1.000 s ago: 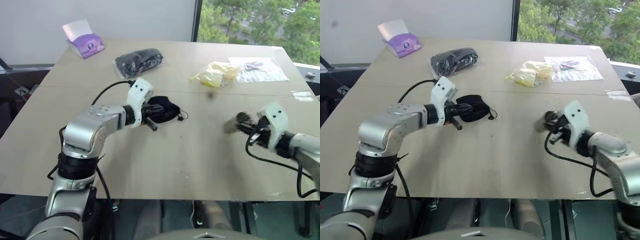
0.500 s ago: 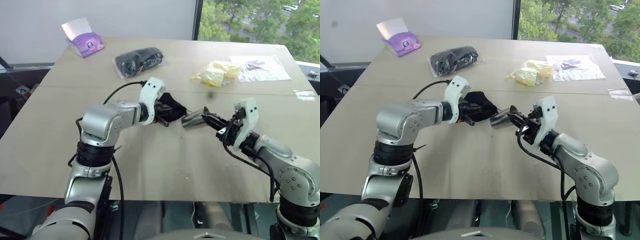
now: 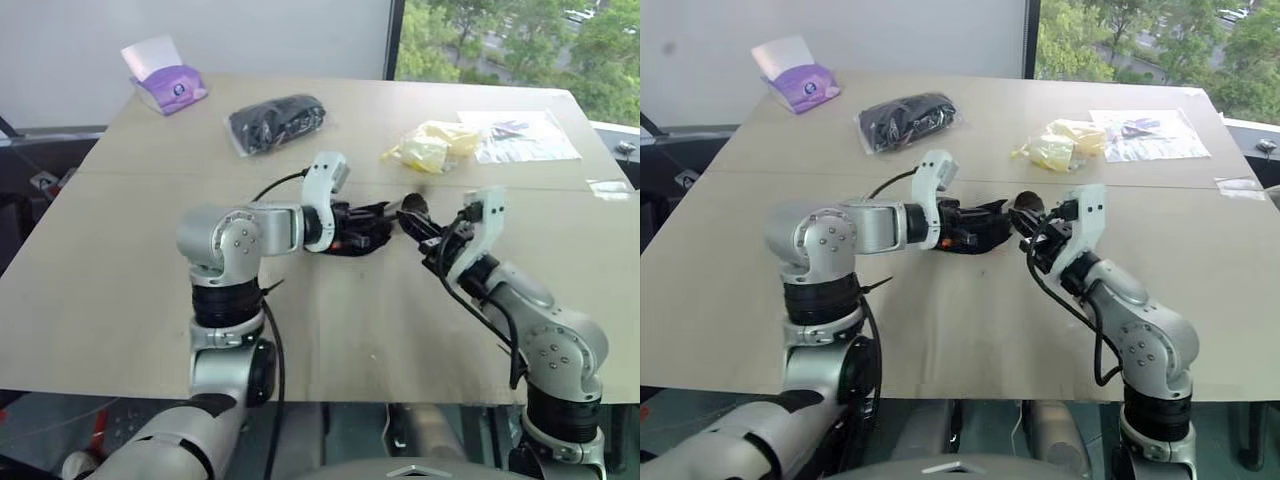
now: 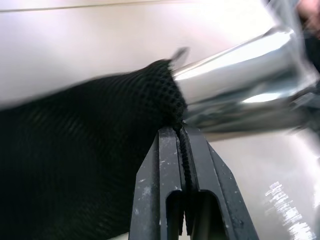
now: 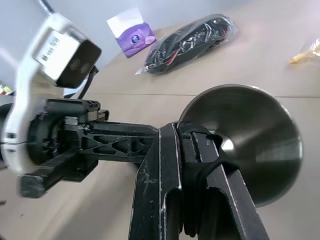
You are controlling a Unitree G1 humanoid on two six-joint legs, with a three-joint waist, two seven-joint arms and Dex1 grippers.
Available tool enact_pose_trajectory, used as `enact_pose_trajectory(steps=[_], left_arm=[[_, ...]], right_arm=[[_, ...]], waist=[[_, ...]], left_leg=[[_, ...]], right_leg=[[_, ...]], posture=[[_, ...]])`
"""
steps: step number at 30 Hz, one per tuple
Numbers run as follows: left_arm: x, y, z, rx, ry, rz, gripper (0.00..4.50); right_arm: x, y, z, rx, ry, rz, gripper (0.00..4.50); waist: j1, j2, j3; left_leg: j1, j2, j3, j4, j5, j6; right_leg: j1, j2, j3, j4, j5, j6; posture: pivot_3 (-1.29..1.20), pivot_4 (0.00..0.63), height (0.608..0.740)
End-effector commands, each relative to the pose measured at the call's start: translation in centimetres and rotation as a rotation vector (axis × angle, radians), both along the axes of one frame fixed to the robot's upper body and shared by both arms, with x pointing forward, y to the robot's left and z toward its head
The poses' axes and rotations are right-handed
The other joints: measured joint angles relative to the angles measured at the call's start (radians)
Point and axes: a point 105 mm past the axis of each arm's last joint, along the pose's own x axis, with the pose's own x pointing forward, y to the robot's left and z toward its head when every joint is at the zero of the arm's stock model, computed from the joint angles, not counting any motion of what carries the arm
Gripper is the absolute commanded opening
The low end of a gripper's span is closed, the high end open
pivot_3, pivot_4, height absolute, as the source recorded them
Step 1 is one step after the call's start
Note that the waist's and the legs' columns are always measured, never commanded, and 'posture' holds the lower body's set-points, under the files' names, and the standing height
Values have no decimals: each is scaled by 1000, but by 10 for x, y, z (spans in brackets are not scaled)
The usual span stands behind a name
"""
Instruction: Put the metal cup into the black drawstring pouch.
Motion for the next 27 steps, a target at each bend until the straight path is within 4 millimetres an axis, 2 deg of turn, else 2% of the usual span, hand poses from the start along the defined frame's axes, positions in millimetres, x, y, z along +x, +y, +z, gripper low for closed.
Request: enact_pose_trajectory(steps=[1, 7, 12, 15, 17, 19, 23, 27], left_arm=[[1, -2, 8, -42, -12, 18, 0], [1, 3, -2, 17, -23, 27, 0], [-2, 5, -3, 6, -55, -12, 0], [-5, 7, -3, -1, -62, -27, 0], [-5, 11, -5, 3, -57, -19, 0], [-5, 15, -8, 15, -50, -12, 0], [-7, 14, -13, 48, -69, -29, 0], [-8, 14, -11, 68, -113, -50, 0]], right_arm=[[-1, 3, 2, 35, -25, -14, 36], [-7, 14, -29, 12, 65, 59, 36], [-2, 12, -39, 6, 86, 62, 36], [7, 8, -56, -121, 67, 19, 36], [7, 9, -71, -260, 33, 32, 36], [6, 11, -80, -315, 18, 49, 36], [8, 19, -77, -306, -10, 78, 36], [11, 25, -66, -338, -104, 133, 36]], waist=[[0, 0, 0], [-1, 0, 0], [-1, 0, 0], [1, 0, 0], [-1, 0, 0], [-2, 0, 0], [-2, 0, 0], [0, 0, 0]], left_leg=[[0, 0, 0, 0, 0, 0], [0, 0, 0, 0, 0, 0], [0, 0, 0, 0, 0, 0], [0, 0, 0, 0, 0, 0], [0, 0, 1, 0, 0, 0], [0, 0, 1, 0, 0, 0], [0, 0, 1, -1, 0, 0], [0, 0, 1, -1, 0, 0]], right_leg=[[0, 0, 0, 0, 0, 0], [0, 0, 0, 0, 0, 0], [0, 0, 0, 0, 0, 0], [0, 0, 0, 0, 0, 0], [0, 0, 1, 0, 0, 0], [0, 0, 1, -1, 0, 0], [-1, 0, 1, 0, 0, 0], [-1, 0, 1, 0, 0, 0]], posture=[[0, 150, 740], [0, 150, 740], [0, 150, 740], [0, 150, 740], [0, 150, 740], [0, 150, 740], [0, 150, 740], [0, 150, 740]])
